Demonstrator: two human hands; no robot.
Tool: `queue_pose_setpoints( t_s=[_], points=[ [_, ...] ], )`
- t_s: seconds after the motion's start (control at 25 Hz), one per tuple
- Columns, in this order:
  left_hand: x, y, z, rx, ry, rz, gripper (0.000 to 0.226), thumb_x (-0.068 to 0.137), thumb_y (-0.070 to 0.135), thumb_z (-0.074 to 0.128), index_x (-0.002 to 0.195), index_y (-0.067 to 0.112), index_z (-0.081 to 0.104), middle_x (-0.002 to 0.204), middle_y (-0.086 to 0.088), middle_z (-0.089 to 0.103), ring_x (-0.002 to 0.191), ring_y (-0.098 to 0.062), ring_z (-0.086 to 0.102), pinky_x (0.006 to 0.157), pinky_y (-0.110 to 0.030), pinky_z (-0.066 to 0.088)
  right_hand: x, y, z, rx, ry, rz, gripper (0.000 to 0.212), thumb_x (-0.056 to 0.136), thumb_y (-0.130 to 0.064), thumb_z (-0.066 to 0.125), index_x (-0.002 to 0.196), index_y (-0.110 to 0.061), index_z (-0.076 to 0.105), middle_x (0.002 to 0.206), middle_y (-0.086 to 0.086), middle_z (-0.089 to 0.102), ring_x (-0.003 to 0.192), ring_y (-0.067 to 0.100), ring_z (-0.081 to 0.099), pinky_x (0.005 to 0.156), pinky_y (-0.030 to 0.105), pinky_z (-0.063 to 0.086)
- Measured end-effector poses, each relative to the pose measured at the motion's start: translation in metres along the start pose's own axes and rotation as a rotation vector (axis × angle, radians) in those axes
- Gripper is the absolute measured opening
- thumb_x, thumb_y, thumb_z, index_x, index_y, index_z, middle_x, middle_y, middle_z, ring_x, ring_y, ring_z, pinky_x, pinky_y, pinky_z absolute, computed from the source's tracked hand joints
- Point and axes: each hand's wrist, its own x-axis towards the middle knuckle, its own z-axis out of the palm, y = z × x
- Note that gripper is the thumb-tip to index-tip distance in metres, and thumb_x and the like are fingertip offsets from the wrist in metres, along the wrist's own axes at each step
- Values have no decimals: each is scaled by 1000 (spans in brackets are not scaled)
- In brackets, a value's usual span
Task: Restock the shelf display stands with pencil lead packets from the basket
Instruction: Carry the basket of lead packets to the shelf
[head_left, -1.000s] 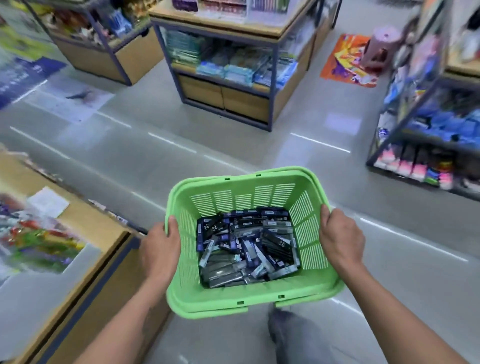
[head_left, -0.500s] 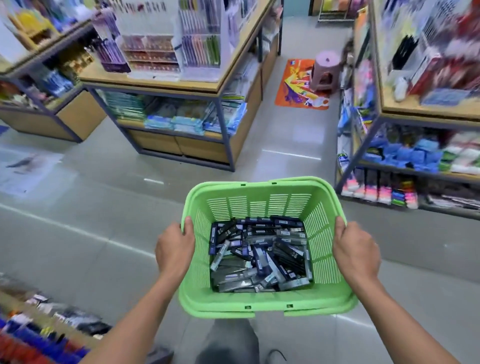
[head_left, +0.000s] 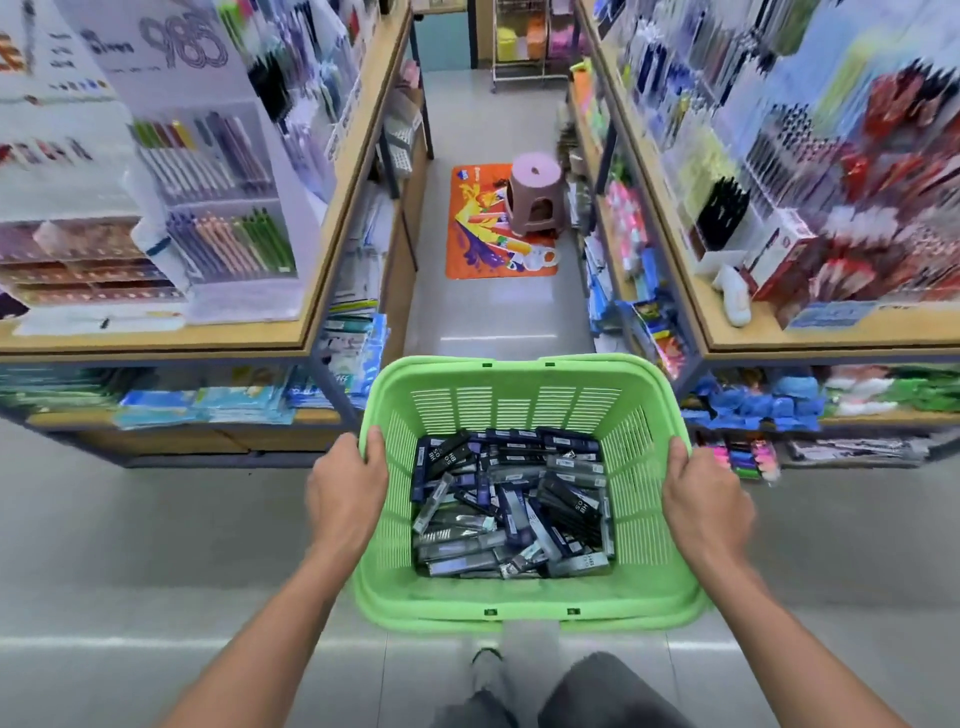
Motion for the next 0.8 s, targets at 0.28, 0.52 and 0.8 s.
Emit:
queue_pose_setpoints(
  t_s=[0.28,0.52,0.8],
  points=[
    [218,108,77,40,-9,56,55,103,47,39,69,7,52,62,-8,55,62,-31,53,56,-38,34,213,-91,42,-8,35,38,49,108,-42,24,80,-9,46,73,13,49,72,37,57,61,38,32],
    [398,222,135,33,36,18,51,103,43,44,72,3,53,60,-4,47,63,-31,50,58,-37,28,431,-174,78,16,48,-10,54,107,-44,24,83,-5,53,83,26,67,78,42,64,62,41,35],
    [611,316,195,23,39,2,49,104,41,43,71,5,53,65,-10,56,57,-27,45,52,-36,27,652,-292,109,2,49,-45,57,108,-43,26,88,0,57,82,22,66,75,39,62,60,39,39]
  ],
)
